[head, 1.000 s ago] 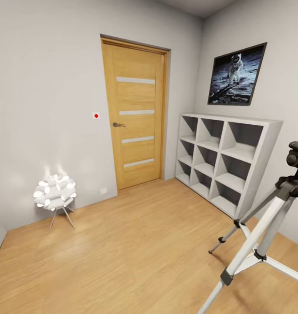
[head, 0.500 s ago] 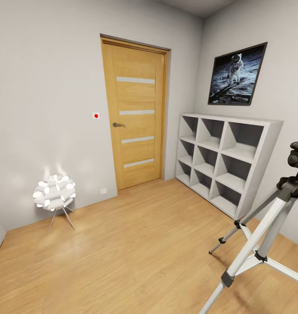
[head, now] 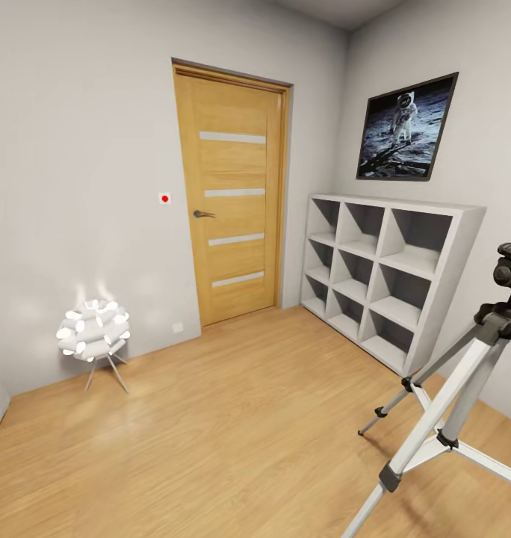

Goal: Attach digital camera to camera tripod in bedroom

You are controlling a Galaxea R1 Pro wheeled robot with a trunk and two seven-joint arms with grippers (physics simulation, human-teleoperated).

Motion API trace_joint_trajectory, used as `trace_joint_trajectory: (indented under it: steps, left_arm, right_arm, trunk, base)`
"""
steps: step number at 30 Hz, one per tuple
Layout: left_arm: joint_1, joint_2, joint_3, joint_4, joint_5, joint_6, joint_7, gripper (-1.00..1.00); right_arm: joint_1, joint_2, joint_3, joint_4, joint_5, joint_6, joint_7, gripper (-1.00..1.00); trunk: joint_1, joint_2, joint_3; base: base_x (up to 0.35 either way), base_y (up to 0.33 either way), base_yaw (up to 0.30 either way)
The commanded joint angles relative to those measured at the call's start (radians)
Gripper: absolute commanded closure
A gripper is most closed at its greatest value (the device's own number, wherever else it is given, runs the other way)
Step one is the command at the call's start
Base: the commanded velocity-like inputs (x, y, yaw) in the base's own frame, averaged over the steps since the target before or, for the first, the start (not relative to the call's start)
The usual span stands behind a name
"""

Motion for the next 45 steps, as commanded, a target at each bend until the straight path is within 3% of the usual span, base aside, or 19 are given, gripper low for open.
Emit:
trace_joint_trajectory:
  steps: [1, 3, 4, 8, 9, 17, 25, 35, 41, 45]
  left_arm:
    - [0.001, 0.0, 0.001, -0.001, 0.005, -0.001, 0.0, -1.0]
    - [0.0, 0.0, 0.001, -0.001, 0.005, -0.001, 0.0, -1.0]
    - [0.001, 0.0, 0.001, -0.001, 0.005, -0.001, 0.0, -1.0]
    - [0.001, -0.001, 0.001, -0.001, 0.005, -0.001, 0.0, -1.0]
    - [0.0, -0.001, 0.001, -0.001, 0.005, -0.001, 0.0, -1.0]
    - [0.001, 0.0, 0.001, -0.001, 0.005, -0.001, 0.0, -1.0]
    - [0.0, 0.0, 0.001, -0.001, 0.005, -0.001, 0.0, -1.0]
    - [0.0, 0.0, 0.001, -0.001, 0.005, -0.001, 0.0, -1.0]
    - [0.0, 0.0, 0.001, -0.001, 0.005, -0.001, 0.0, -1.0]
    - [0.001, 0.0, 0.001, -0.001, 0.005, -0.001, 0.0, -1.0]
  right_arm:
    - [0.0, -0.003, -0.001, -0.052, 0.007, 0.019, 0.002, -1.0]
    - [0.0, -0.006, -0.006, -0.184, 0.0, 0.066, 0.005, -1.0]
    - [0.001, -0.006, -0.008, -0.298, -0.003, 0.104, 0.007, -1.0]
    - [0.001, -0.008, -0.012, -0.527, -0.007, 0.191, 0.009, -1.0]
    - [0.001, -0.01, -0.015, -0.64, -0.009, 0.246, 0.01, -1.0]
    - [0.003, -0.017, -0.063, -0.96, -0.043, 0.454, 0.034, -1.0]
    - [0.002, -0.021, -0.167, -1.14, -0.076, 0.527, 0.131, -1.0]
    - [0.002, -0.026, -0.321, -1.291, -0.083, 0.55, 0.378, -1.0]
    - [0.002, -0.026, -0.407, -1.327, -0.084, 0.548, 0.426, -1.0]
    - [0.002, -0.026, -0.5, -1.339, -0.085, 0.543, 0.448, -1.0]
  trunk:
    - [0.0, 0.0, -0.001]
    - [0.0, 0.0, -0.001]
    - [0.0, 0.0, -0.001]
    - [0.0, 0.0, -0.001]
    - [0.0, 0.0, -0.001]
    - [0.0, 0.0, -0.001]
    - [0.0, 0.0, -0.001]
    - [0.0, 0.0, -0.001]
    - [0.0, 0.0, -0.001]
    - [0.0, 0.0, -0.001]
  base:
    - [0.0, 0.0, 0.0]
    - [0.0, 0.0, 0.0]
    - [0.0, 0.0, 0.0]
    - [0.0, 0.0, 0.0]
    - [0.0, 0.0, 0.0]
    - [0.0, 0.0, 0.0]
    - [0.0, 0.0, 0.0]
    - [0.0, 0.0, 0.0]
    - [0.0, 0.0, 0.0]
    - [0.0, 0.0, 0.0]
